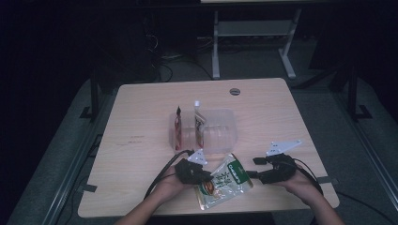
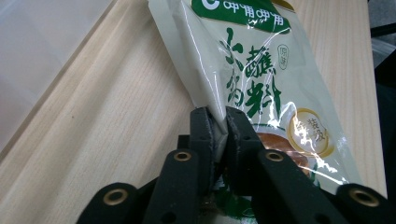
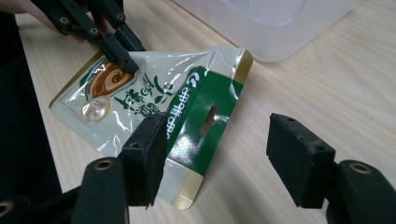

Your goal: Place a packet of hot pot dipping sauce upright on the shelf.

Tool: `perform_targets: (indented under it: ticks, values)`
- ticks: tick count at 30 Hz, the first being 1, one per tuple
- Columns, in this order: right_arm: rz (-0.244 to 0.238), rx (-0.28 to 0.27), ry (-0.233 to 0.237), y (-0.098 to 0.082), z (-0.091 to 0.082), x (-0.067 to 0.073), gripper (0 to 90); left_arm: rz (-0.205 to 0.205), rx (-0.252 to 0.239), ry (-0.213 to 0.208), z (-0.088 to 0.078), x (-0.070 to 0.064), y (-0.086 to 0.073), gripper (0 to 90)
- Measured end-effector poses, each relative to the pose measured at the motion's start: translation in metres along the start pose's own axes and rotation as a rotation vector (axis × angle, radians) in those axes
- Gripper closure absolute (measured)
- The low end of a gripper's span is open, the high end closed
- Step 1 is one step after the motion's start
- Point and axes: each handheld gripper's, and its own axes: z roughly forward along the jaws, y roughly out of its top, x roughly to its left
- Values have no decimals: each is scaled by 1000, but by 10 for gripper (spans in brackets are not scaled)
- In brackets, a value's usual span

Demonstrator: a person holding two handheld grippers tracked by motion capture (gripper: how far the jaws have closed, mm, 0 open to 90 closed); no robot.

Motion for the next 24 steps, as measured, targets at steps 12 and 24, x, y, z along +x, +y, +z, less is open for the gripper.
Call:
perform_targets:
  ticks: [12, 24]
  values:
    - [45, -55, 50, -3, -3, -6, 353, -2, -78, -67, -12, 4, 2, 900]
    - [72, -108, 185, 2, 3, -8, 321, 64, -161, -80, -39, 3, 10, 900]
